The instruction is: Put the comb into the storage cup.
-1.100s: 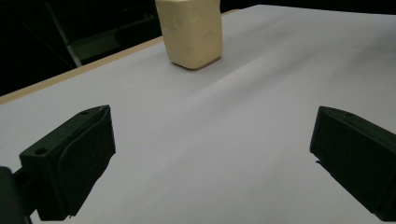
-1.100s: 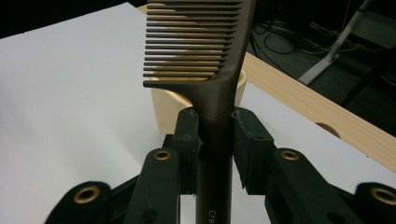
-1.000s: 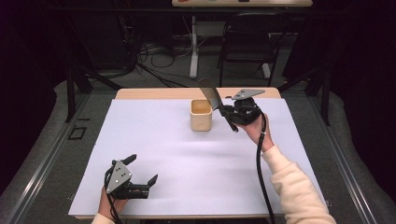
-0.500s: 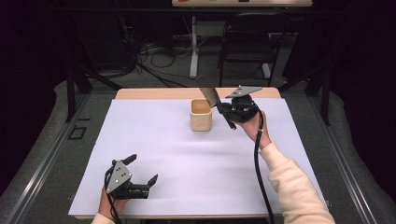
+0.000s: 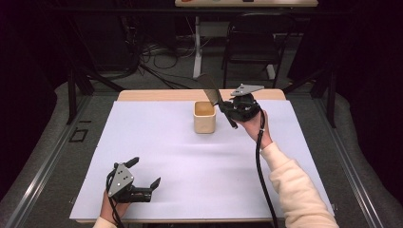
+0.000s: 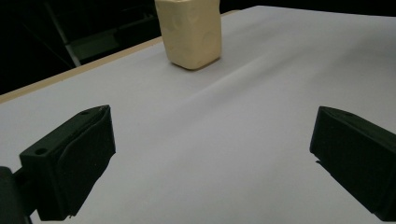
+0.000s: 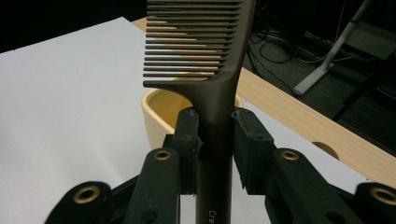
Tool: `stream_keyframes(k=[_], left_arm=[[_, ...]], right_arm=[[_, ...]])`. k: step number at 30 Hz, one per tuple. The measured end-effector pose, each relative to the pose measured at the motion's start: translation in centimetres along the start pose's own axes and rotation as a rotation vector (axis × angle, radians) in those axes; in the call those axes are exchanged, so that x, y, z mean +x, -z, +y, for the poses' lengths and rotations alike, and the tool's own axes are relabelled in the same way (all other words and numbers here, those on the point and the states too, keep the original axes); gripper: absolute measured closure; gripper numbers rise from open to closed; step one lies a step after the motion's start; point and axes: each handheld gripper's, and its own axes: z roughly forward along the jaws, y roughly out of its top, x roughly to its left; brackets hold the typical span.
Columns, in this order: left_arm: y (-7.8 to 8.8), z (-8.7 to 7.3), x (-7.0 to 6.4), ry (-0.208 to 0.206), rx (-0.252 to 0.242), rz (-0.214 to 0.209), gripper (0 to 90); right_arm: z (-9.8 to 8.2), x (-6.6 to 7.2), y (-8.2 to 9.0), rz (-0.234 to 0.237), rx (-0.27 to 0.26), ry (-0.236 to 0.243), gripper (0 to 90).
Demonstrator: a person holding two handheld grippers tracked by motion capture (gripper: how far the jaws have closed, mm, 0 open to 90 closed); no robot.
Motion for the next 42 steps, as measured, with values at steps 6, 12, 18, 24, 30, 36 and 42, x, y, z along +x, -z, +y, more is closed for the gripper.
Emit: stream_keyframes(k=[6, 12, 18, 24, 30, 36, 42], left_arm=[[0.0, 0.0, 0.0, 0.001, 0.0, -0.001, 0.1], [0.0, 0.0, 0.0, 0.003, -0.003, 0.001, 0.1], [0.0, 0.0, 0.0, 0.001, -0.003, 0.0, 0.1], [0.0, 0.0, 0.0, 0.003, -0.004, 0.0, 0.1], [0.0, 0.0, 0.0, 0.003, -0.004, 0.0, 0.1], [0.0, 0.0, 0.0, 0.002, -0.003, 0.0, 0.1], [0.0, 0.0, 0.0, 0.005, -0.005, 0.001, 0.1]], right_arm=[[0.5, -0.1, -0.2, -0.009, -0.014, 0.005, 72.3], [0.9, 0.0, -0.5, -0.019, -0.03, 0.009, 72.2], [1.3, 0.0, -0.6, -0.024, -0.041, 0.012, 72.3], [1.6, 0.1, -0.9, -0.032, -0.052, 0.019, 72.3], [1.8, 0.1, -1.1, -0.038, -0.063, 0.023, 72.2], [1.9, 0.0, -1.3, -0.047, -0.077, 0.027, 72.3], [2.1, 0.0, -1.7, -0.055, -0.084, 0.035, 72.3]])
